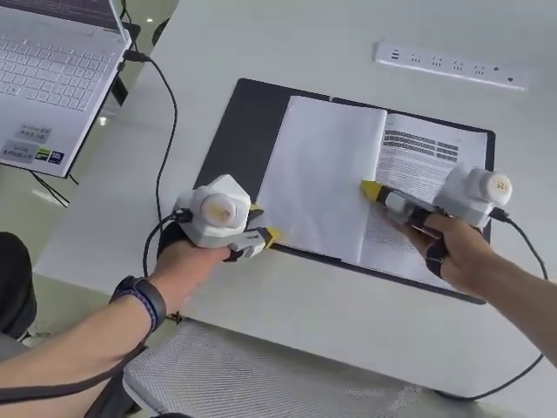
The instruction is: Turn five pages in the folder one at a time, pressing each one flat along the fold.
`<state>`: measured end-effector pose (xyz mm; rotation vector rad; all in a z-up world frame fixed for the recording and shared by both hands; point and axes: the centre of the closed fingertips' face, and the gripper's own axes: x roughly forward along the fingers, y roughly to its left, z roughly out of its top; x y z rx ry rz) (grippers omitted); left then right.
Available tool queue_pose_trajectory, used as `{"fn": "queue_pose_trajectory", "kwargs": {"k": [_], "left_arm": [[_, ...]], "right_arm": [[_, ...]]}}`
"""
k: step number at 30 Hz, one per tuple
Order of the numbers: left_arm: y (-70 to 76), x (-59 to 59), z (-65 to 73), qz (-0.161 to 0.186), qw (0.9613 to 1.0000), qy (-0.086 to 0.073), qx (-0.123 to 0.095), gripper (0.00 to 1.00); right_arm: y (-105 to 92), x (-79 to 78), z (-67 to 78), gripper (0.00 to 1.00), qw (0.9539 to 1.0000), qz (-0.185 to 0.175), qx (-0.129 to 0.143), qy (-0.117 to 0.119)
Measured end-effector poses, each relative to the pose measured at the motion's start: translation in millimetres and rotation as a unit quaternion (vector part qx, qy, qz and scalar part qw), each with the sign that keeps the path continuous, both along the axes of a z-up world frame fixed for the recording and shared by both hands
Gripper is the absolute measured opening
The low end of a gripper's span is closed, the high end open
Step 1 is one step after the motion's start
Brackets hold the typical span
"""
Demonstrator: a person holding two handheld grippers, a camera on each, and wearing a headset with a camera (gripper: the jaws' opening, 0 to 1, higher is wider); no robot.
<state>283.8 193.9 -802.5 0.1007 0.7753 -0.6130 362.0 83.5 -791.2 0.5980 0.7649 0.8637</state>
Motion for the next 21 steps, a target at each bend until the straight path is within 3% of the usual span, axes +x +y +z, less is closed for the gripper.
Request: {"fn": "queue_pose_trajectory", "kwargs": {"k": [12,21], "left_arm": [[-1.5,-1.7,4.6,-0.002,1.0,-0.002,-0.001,0.27],[0.6,2.9,-3.9,-0.002,1.0,-0.002,-0.003,0.28]], "right_arm": [[3.3,-63.5,1.5,0.0,0.9983,0.057,-0.004,0.013],[0.5,-88.2,-0.1,0.0,0.9973,0.071,-0.003,0.021]]}}
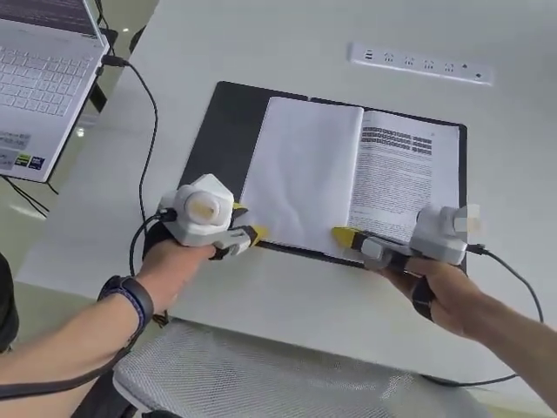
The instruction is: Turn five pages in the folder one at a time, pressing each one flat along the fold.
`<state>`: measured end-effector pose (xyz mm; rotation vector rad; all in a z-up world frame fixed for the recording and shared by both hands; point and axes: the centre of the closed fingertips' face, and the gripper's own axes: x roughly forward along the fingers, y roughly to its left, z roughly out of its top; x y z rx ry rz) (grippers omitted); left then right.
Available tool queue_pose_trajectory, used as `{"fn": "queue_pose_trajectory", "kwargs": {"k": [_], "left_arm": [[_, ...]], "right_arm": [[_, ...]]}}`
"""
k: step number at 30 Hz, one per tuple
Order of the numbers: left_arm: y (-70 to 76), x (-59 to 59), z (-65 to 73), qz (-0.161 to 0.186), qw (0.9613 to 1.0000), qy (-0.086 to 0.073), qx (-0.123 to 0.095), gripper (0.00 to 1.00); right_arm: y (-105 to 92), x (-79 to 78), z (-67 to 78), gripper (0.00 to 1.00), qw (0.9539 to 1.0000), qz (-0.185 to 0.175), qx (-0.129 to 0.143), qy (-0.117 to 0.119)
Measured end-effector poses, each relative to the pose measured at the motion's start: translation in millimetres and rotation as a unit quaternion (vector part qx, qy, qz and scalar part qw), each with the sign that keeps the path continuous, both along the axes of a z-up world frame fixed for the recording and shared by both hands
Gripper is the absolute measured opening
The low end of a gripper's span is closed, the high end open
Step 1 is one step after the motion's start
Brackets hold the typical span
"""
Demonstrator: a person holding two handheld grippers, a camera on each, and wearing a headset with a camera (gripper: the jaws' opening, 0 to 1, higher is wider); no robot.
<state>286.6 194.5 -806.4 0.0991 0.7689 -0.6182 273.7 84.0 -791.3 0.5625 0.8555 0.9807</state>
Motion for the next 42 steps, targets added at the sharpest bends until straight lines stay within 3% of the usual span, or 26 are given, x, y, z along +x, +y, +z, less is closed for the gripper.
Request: {"fn": "queue_pose_trajectory", "kwargs": {"k": [9,25,29,33,37,42], "left_arm": [[2.0,1.8,-4.0,-0.001,1.0,0.0,-0.001,0.27],[2.6,-1.1,-3.0,-0.004,1.0,0.001,0.0,0.27],[2.1,-0.9,-1.5,0.0,0.9999,0.013,-0.005,0.29],[-0.7,-1.9,-0.5,-0.011,0.9997,0.021,-0.001,0.33],[-1.2,1.9,8.5,0.0,0.9998,0.02,-0.004,0.39],[-5.5,1.0,19.6,-0.009,0.9999,0.014,-0.006,0.43]], "right_arm": [[-3.1,-15.9,-2.7,0.0,0.9999,-0.005,0.005,0.013],[-9.3,-8.9,-16.2,0.0,0.9997,-0.015,0.001,0.02],[-9.0,-10.6,-18.2,0.0,0.9996,-0.008,-0.006,0.027],[-10.7,-12.7,-15.0,0.01,0.9997,0.004,-0.017,0.019],[-15.8,-12.8,-7.1,0.13,0.9997,0.009,-0.019,0.013],[-33.6,-11.9,-1.2,0.25,0.9972,0.023,-0.066,-0.028]]}}
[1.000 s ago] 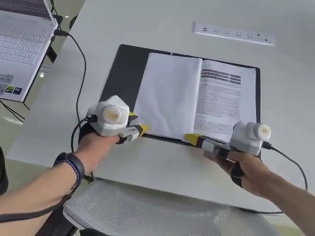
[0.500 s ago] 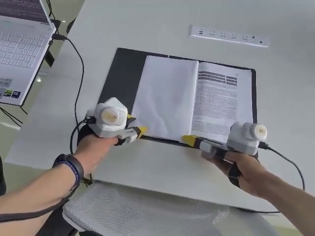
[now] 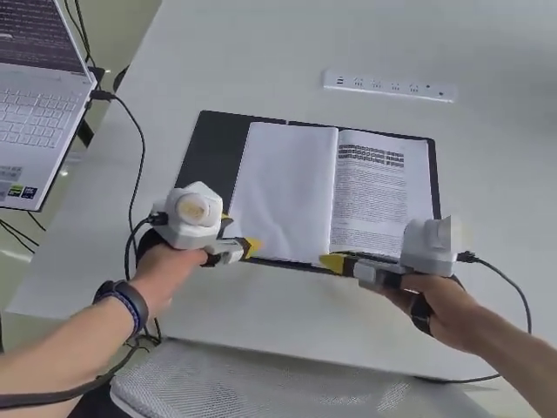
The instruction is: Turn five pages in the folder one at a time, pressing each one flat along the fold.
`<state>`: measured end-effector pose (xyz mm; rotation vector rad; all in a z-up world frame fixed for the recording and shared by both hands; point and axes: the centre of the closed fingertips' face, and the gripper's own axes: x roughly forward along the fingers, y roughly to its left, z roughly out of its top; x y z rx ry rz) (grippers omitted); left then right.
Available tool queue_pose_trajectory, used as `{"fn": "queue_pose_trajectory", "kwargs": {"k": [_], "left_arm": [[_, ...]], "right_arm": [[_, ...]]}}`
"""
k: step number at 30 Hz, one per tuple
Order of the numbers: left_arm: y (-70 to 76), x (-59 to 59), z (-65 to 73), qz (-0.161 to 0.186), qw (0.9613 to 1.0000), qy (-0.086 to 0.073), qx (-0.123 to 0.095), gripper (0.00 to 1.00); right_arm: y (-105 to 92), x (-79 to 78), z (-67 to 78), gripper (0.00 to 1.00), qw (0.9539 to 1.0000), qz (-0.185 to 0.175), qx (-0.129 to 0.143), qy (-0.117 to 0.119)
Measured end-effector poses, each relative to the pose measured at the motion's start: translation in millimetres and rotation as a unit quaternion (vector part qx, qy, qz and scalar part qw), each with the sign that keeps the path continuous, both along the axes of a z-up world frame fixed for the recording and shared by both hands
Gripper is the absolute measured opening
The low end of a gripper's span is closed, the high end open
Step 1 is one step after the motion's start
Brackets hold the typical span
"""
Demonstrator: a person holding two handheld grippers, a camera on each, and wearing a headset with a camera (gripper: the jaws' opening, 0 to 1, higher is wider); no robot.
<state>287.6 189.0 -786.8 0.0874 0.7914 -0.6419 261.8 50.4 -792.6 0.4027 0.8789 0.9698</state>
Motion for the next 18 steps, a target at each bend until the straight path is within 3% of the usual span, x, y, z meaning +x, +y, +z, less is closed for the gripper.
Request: {"fn": "queue_pose_trajectory", "kwargs": {"k": [7,18], "left_arm": [[-3.7,-8.0,16.0,-0.015,0.9998,-0.011,0.001,0.47],[-3.5,-22.3,43.3,-0.03,0.9989,-0.034,-0.001,0.53]], "right_arm": [[-36.7,4.2,11.5,0.34,0.9984,-0.004,-0.04,-0.04],[-95.6,9.2,47.1,0.43,0.9893,-0.045,-0.085,-0.109]]}}
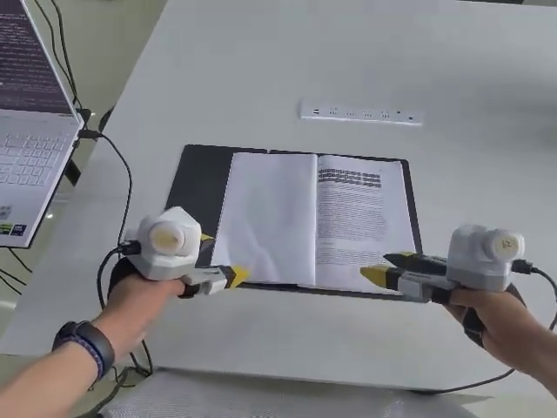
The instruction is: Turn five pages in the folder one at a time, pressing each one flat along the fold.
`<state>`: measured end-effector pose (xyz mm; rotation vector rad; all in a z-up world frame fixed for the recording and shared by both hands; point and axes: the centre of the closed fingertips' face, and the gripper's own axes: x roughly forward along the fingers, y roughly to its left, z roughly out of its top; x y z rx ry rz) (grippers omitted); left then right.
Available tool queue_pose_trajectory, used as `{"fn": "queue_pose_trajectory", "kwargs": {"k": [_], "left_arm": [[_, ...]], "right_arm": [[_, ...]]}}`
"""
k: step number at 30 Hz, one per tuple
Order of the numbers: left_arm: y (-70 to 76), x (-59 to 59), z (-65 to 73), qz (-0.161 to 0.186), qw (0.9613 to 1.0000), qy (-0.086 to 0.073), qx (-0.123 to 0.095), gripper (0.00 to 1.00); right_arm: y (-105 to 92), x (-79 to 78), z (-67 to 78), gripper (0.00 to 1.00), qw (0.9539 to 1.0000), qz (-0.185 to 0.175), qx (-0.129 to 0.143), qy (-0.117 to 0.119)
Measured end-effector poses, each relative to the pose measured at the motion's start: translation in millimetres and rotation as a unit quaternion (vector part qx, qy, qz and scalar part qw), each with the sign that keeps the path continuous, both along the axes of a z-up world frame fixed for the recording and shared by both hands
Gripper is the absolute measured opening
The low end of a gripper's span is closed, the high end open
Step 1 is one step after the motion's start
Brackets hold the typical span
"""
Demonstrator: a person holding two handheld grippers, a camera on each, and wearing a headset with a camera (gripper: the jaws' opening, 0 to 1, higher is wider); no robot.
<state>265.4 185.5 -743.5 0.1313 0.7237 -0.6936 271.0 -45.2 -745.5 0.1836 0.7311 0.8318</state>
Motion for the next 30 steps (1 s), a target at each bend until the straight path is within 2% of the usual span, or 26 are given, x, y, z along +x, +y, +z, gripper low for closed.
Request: {"fn": "queue_pose_trajectory", "kwargs": {"k": [4,7,9,14,20,30], "left_arm": [[4.4,-2.2,11.4,0.005,0.9999,-0.01,-0.006,0.55],[8.0,-6.4,19.1,0.007,0.9998,-0.015,-0.009,0.57],[14.1,-3.0,16.7,0.01,0.9997,-0.017,-0.013,0.58],[16.3,-10.0,35.2,0.016,0.9992,-0.029,-0.023,0.62],[19.6,-19.2,53.9,0.027,0.9983,-0.042,-0.031,0.67],[28.6,-39.4,54.8,0.05,0.9973,-0.038,-0.038,0.73]], "right_arm": [[-14.4,-1.5,12.2,0.45,0.9997,-0.018,-0.001,-0.016],[-20.1,-9.5,22.3,0.5,0.9993,-0.022,-0.013,-0.029],[-23.1,-15.4,25.5,0.54,0.9988,-0.016,-0.027,-0.037],[-27.7,-28.0,32.7,0.62,0.9973,-0.01,-0.054,-0.049],[-35.5,-37.6,47.7,0.65,0.9963,-0.031,-0.052,-0.061],[-44.2,-53.7,52.4,0.71,0.9947,-0.049,-0.065,-0.063]]}}
